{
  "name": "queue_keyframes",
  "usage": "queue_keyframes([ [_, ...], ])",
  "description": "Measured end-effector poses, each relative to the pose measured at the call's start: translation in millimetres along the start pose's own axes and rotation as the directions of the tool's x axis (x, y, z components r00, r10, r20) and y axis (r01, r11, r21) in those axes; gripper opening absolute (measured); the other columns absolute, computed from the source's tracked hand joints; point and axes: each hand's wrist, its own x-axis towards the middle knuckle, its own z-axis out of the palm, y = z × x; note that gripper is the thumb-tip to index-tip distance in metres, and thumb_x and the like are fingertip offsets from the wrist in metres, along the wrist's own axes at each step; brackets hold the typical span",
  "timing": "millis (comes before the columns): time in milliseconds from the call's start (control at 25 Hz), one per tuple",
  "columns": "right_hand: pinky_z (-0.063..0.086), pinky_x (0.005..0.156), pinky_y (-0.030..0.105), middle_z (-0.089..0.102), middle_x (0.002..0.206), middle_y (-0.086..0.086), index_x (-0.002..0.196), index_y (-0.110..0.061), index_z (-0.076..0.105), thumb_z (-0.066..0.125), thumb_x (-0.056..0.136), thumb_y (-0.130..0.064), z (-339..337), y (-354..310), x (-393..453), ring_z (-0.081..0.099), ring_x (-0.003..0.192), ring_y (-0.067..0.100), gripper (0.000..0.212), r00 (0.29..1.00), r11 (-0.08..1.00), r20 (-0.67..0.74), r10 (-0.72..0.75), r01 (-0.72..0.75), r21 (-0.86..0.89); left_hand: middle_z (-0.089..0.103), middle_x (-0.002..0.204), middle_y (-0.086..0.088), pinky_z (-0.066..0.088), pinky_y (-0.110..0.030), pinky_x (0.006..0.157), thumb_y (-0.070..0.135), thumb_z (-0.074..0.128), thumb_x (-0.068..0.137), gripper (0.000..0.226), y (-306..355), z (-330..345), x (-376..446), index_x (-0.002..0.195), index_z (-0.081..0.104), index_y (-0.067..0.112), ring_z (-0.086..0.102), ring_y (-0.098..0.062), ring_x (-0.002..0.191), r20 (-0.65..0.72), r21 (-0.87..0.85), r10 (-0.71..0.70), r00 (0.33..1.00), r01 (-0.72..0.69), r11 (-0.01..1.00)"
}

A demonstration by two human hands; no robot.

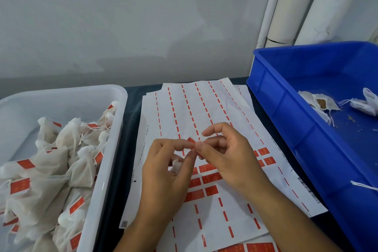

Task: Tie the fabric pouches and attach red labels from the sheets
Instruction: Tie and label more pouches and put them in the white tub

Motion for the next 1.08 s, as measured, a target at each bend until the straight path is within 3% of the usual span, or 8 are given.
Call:
queue_keyframes([
  [160,0.053,0.065,0.006,0.074,0.090,-0.028,0.105,-0.041,0.058,0.078,0.087,-0.044,0,2,0,0.074,0.088,-0.003,0.027,1.000,1.000,-0.017,0.004,-0.004,0.000,0.065,0.098,0.019,0.048,-0.002,0.066,0.042,0.073,0.084,0.013,-4,1,-1,0.097,0.072,0.042,0.061,0.000,0.097,-0.029,0.030,-0.037,0.999,0.038,0.999],
  [280,0.054,0.067,0.007,0.073,0.095,-0.029,0.107,-0.043,0.059,0.078,0.087,-0.044,-2,3,1,0.072,0.092,-0.004,0.027,1.000,1.000,0.012,-0.012,0.012,-0.019,0.064,0.090,0.025,0.048,-0.003,0.071,0.044,0.070,0.084,0.008,-4,0,0,0.090,0.068,0.048,0.061,0.001,0.096,-0.048,0.036,-0.044,0.998,0.046,0.998],
  [480,0.056,0.074,0.009,0.064,0.109,-0.038,0.108,-0.055,0.060,0.064,0.080,-0.065,-6,-3,3,0.063,0.104,-0.011,0.030,0.995,0.992,0.094,-0.030,0.042,-0.123,0.064,0.093,0.026,0.049,-0.005,0.072,0.050,0.064,0.085,0.008,-7,1,2,0.084,0.067,0.043,0.062,0.000,0.094,-0.024,0.015,-0.123,0.992,0.123,0.992],
  [760,0.057,0.077,0.012,0.071,0.097,-0.029,0.098,-0.047,0.067,0.063,0.094,-0.048,-3,-2,0,0.069,0.099,0.000,0.006,0.989,0.983,0.072,-0.126,0.134,-0.122,0.066,0.096,0.023,0.059,-0.020,0.073,0.050,0.067,0.087,0.016,-5,0,2,0.098,0.064,0.040,0.067,-0.007,0.092,0.100,-0.087,-0.212,0.972,0.220,0.972],
  [920,0.057,0.075,0.012,0.070,0.096,-0.026,0.097,-0.043,0.061,0.055,0.094,-0.050,-1,-7,1,0.071,0.095,0.001,0.010,0.989,0.978,0.038,-0.144,0.148,-0.145,0.063,0.109,0.025,0.058,-0.016,0.080,0.033,0.082,0.084,0.046,-8,-1,-2,0.115,0.052,0.050,0.065,-0.001,0.100,0.206,-0.048,-0.219,0.954,0.234,0.971],
  [1080,0.059,0.077,0.015,0.070,0.092,-0.021,0.097,-0.041,0.058,0.055,0.097,-0.044,7,-21,5,0.071,0.091,-0.001,0.004,0.984,0.972,0.009,-0.176,0.175,-0.157,0.055,0.119,0.029,0.050,-0.010,0.086,0.046,0.083,0.080,0.065,-14,0,-1,0.131,0.045,0.051,0.059,0.003,0.107,0.216,0.054,-0.229,0.949,0.223,0.973],
])
